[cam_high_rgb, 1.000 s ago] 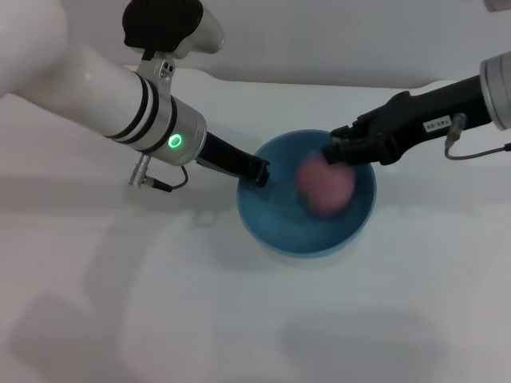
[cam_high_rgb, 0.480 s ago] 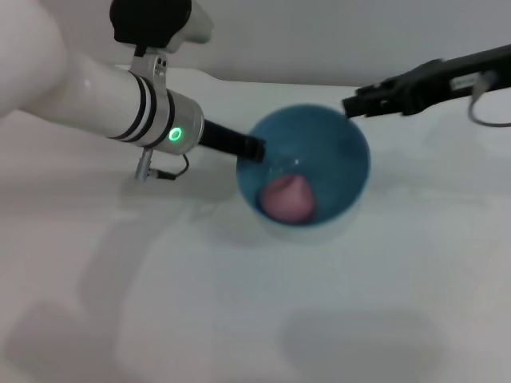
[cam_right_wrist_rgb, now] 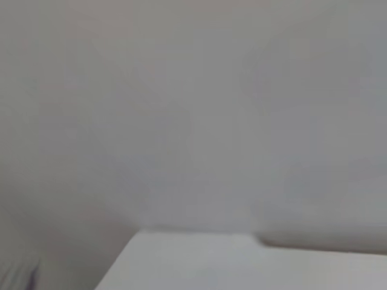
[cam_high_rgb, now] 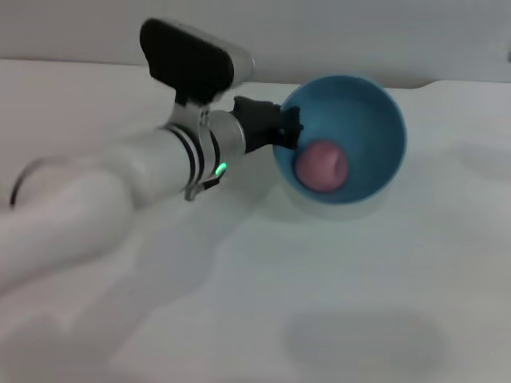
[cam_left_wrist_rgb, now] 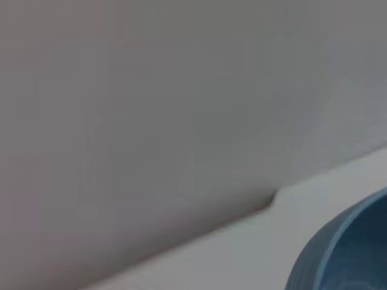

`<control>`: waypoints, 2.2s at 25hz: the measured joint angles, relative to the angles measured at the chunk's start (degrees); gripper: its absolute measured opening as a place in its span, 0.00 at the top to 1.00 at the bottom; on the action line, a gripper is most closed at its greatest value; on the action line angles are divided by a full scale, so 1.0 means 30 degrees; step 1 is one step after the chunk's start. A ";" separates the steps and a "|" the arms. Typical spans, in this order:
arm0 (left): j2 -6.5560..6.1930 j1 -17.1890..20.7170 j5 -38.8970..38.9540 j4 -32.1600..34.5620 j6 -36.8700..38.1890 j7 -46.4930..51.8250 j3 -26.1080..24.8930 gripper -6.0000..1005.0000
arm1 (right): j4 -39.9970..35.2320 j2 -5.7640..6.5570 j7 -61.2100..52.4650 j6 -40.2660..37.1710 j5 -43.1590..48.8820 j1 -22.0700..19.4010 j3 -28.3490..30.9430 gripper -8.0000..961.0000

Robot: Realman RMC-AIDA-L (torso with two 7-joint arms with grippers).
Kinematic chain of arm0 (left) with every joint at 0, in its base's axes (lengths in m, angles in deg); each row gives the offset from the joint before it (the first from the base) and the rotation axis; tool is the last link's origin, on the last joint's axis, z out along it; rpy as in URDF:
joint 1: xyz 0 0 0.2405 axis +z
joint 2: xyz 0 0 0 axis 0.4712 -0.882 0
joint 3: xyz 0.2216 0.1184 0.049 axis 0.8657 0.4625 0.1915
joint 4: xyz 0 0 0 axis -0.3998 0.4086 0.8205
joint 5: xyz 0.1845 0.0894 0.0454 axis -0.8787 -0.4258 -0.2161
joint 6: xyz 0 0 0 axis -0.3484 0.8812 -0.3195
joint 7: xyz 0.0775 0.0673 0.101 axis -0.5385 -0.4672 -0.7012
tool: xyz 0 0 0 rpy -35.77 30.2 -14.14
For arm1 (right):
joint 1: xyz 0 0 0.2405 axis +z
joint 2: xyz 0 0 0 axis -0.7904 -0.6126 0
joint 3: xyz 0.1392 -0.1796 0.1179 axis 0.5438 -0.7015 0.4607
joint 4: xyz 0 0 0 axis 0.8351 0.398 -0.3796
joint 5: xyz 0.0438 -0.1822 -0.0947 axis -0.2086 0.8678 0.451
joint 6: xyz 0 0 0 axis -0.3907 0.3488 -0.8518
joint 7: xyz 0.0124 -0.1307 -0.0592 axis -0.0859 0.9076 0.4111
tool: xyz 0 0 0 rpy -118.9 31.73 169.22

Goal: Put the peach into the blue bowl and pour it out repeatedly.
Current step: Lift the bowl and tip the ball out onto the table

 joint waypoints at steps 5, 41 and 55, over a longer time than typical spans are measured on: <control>0.0059 0.0840 -0.0012 -0.1256 -0.5904 -0.1034 0.2626 0.99 | 0.0067 -0.0155 0.0275 0.0013 0.0081 -0.1099 0.1709 0.59; 0.0267 -0.0662 0.3132 -0.5067 -1.7326 -1.9377 1.0615 0.99 | 0.2092 -0.0324 0.1022 -0.0189 -0.0095 -0.2307 0.2581 0.54; 0.0268 -0.1028 0.4389 -0.5058 -1.7796 -2.0235 1.0650 0.99 | 0.2213 -0.0296 0.2441 -0.0059 -0.0163 -0.2357 0.2569 0.52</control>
